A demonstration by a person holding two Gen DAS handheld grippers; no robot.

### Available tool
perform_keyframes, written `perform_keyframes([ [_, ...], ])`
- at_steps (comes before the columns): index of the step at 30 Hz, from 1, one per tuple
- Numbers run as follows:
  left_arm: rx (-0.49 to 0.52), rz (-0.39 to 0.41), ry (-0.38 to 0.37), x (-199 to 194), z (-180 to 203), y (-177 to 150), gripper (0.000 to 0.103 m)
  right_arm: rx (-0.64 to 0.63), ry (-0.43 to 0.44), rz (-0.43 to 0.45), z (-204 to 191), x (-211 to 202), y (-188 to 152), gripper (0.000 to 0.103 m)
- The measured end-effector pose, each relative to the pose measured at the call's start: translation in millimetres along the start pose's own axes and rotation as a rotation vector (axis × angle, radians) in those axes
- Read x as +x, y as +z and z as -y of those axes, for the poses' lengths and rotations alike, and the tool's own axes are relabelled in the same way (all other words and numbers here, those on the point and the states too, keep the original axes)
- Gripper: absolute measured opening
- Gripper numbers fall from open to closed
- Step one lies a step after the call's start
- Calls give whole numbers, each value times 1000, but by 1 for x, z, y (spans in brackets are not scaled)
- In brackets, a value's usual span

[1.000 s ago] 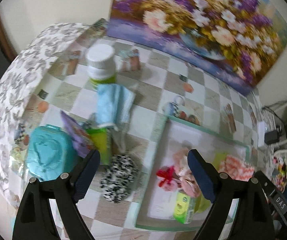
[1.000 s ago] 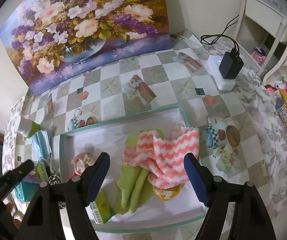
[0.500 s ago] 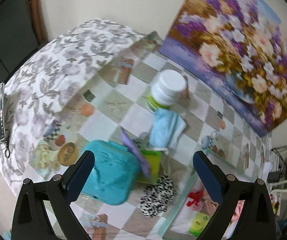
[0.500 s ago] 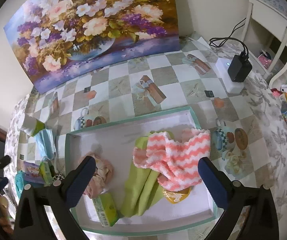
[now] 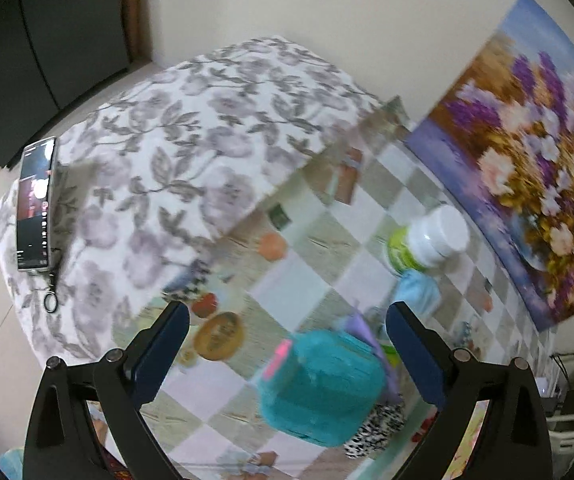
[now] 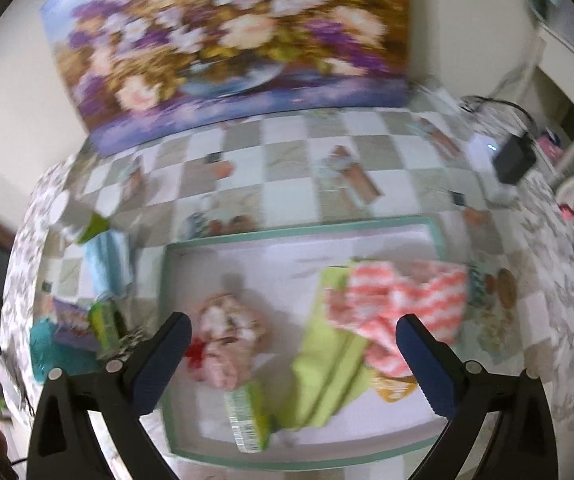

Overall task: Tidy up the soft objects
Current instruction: 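Move the left tool toward the purple pack while the right tool moves toward the blue mask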

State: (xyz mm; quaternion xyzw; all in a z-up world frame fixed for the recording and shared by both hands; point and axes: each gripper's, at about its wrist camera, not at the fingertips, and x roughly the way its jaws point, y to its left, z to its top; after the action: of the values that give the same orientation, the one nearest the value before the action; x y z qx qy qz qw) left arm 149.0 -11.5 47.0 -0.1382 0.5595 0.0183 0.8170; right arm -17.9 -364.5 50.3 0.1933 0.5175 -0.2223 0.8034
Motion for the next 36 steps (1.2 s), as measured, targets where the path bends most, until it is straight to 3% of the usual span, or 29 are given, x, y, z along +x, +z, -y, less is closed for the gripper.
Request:
perform_keyframes([
  [8,3,-46,-9,12,-6,3,99,-124,35,-10,-67,7,-8,103],
  [14,68,-108,-53,27,10,1,99,-161,137,-56,-105,22,-16,103],
  [20,74,-163,-86,41,19,2,99,-170,146,-80,-119,39,-14,103],
  [29,126,-179,-102,56,41,10,99,-162,131,-69,-124,55,4,103],
  [36,143,-247,-136,76,50,9,96,-148,133,-55,-129,68,17,103],
])
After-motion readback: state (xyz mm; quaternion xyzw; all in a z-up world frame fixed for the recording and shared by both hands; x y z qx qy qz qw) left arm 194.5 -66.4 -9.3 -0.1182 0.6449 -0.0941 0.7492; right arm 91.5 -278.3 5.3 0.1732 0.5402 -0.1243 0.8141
